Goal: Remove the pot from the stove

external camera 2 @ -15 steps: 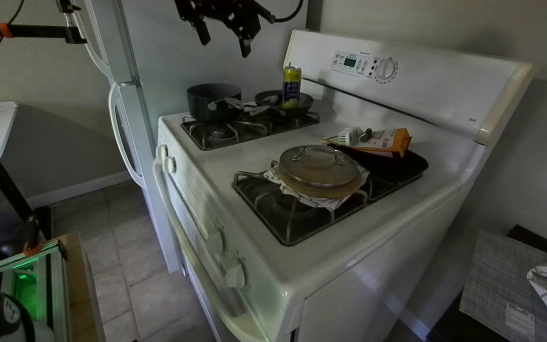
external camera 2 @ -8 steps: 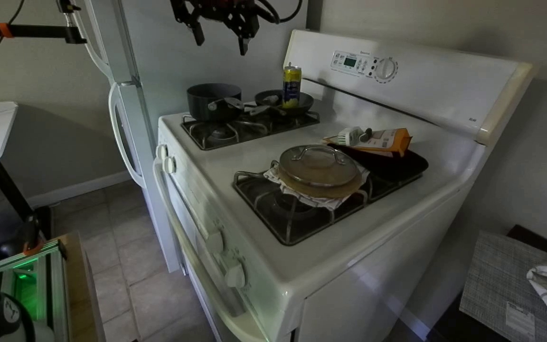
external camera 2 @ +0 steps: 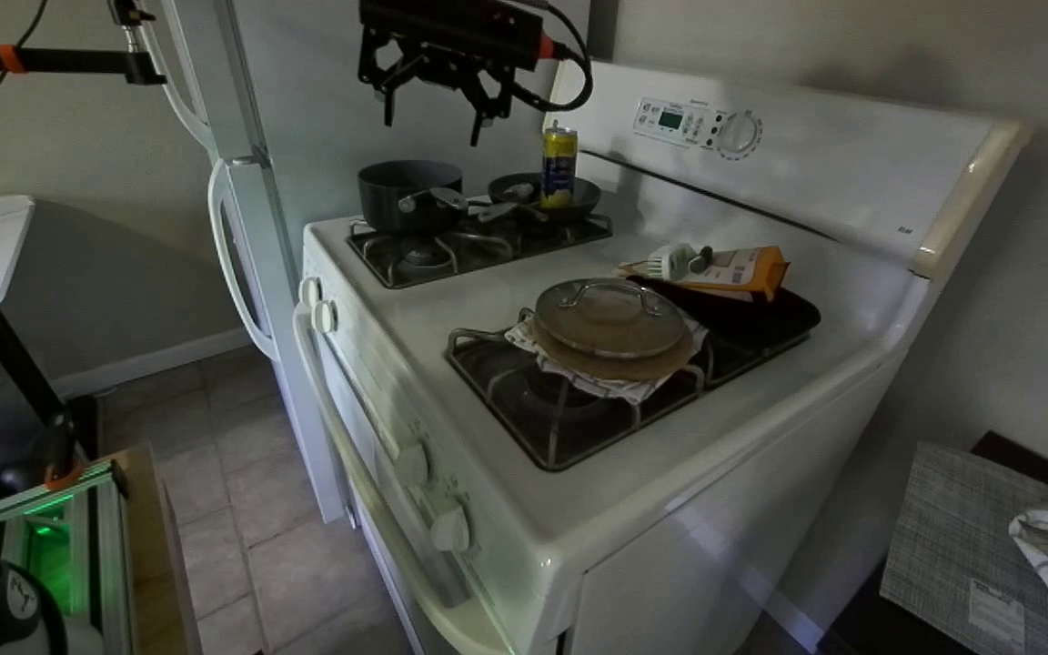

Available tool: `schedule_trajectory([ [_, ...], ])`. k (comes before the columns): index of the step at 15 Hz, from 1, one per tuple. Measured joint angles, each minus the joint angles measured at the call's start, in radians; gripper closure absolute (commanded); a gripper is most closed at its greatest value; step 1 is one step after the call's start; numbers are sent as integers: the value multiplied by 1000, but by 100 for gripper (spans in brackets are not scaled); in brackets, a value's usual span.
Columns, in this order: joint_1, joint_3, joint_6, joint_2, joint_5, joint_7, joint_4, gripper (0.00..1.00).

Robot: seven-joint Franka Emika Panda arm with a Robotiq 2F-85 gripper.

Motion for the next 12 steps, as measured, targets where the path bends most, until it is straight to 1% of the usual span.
schedule_trajectory([
  [2,-20,14,-47,70,5,-46,60,0],
  [4,-23,19,-55,99,6,-55,85,0],
  [5,-39,35,-55,101,6,-55,86,0],
  [7,-93,91,-52,108,-4,-87,87,0],
  [9,-127,137,-30,128,-32,-142,90,0],
  [12,-151,195,57,178,-75,-250,106,0],
])
